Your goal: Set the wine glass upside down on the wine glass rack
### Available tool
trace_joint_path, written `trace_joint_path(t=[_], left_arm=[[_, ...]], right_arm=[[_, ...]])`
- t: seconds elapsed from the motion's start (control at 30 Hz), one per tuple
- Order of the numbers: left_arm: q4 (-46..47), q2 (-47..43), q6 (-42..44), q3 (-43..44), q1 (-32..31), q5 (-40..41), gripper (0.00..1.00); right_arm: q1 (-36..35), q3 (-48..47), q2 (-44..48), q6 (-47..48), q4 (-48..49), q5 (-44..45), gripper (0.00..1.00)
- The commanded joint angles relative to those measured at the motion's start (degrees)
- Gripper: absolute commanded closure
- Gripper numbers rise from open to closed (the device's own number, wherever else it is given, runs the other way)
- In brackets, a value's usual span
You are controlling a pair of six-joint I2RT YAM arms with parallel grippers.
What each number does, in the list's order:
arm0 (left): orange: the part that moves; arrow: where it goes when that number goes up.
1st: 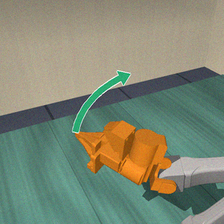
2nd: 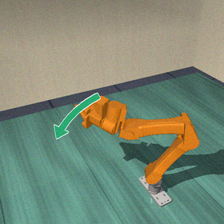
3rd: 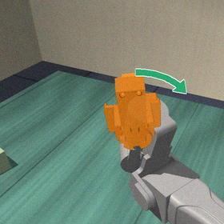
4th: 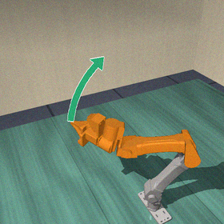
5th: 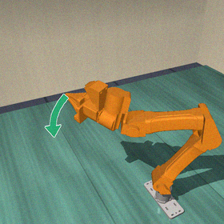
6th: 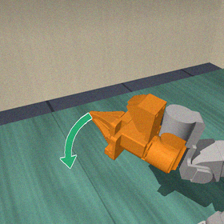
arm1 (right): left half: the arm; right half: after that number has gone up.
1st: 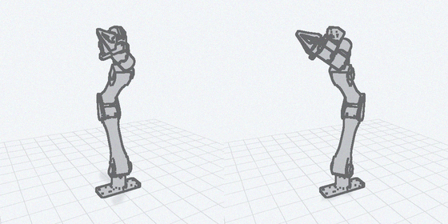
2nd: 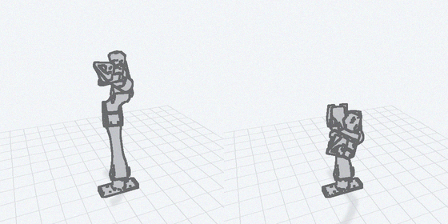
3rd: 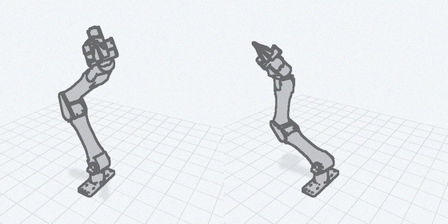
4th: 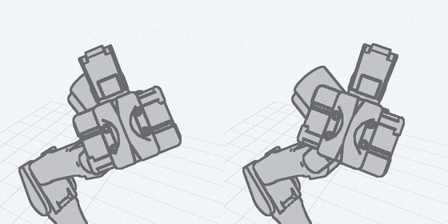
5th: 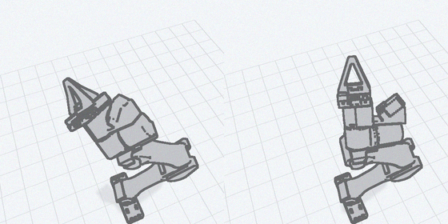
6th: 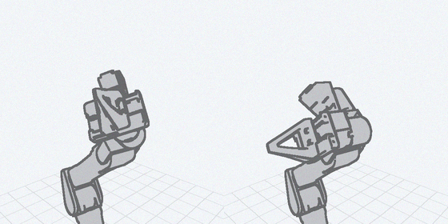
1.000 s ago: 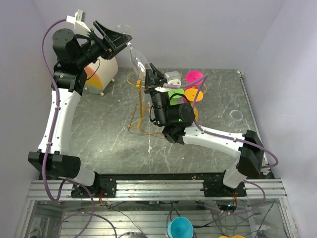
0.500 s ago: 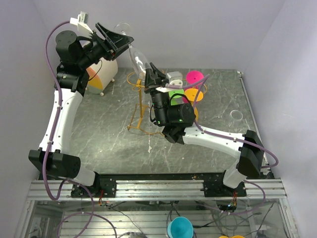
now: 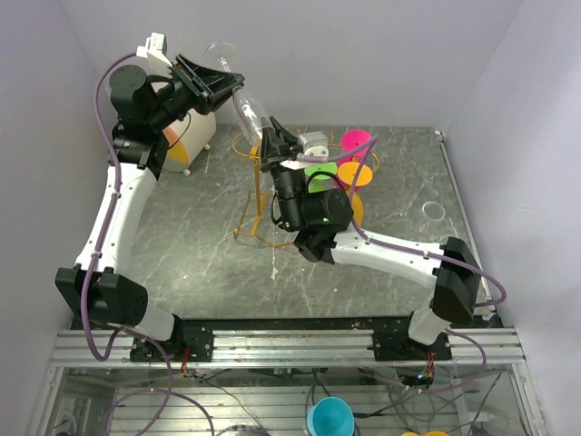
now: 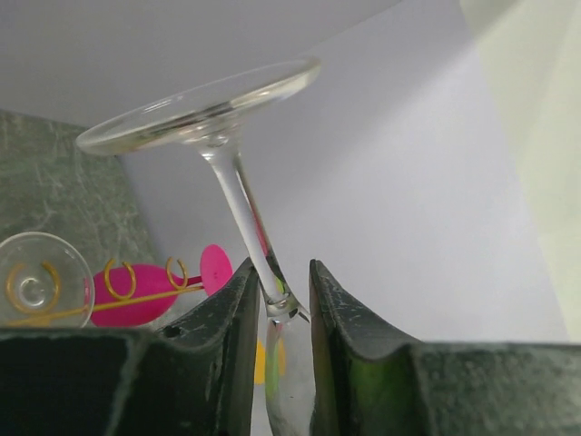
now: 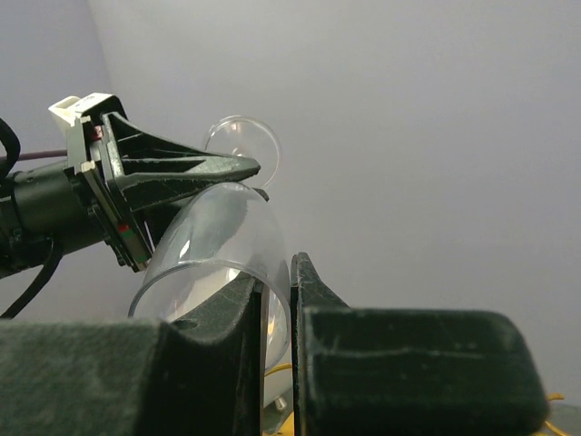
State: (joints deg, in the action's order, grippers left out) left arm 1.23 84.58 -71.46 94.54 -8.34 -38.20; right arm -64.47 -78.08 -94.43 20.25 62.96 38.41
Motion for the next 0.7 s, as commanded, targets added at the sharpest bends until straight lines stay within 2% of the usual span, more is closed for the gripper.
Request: trace_joint_path(t=[0.0, 0.13, 0.2, 0.23, 0.4, 0.53, 0.67], left_arm=[[8.5, -0.4, -4.0, -0.2, -0.5, -4.5, 0.72], [11.1, -0.5, -3.6, 1.1, -0.5, -6.1, 0.92], [10.1, -0.5, -1.0, 2.9, -0.5, -7.6, 0.93], [9.5, -0.5, 1.2, 4.1, -0.5, -8.7, 0.93], [-2.2, -1.7, 18.7, 9.5, -0.5, -13.0, 0.93], [-10.8, -2.8, 27.5, 11.4, -0.5, -17.2, 0.93], [-21.1, -3.4, 37.5, 13.7, -0.5, -17.7, 0.93]], right_arm=[[-0.4, -1.7, -1.4, -0.4, -0.5, -0.6, 1.00], [-0.5, -1.9, -1.6, -1.5, -3.6, -2.3, 1.00], [-0.5, -1.5, -1.3, -2.2, -5.8, -3.8, 1.00], [-0.6, -1.0, -0.9, -2.6, -6.6, -4.4, 0.96], [-0.7, 3.6, 2.4, -4.1, -8.8, -6.6, 0.55], [-0.7, 6.1, 5.6, -6.8, -15.0, -9.6, 0.28], [-1.2, 9.5, 10.6, -9.5, -20.3, -11.6, 0.05]])
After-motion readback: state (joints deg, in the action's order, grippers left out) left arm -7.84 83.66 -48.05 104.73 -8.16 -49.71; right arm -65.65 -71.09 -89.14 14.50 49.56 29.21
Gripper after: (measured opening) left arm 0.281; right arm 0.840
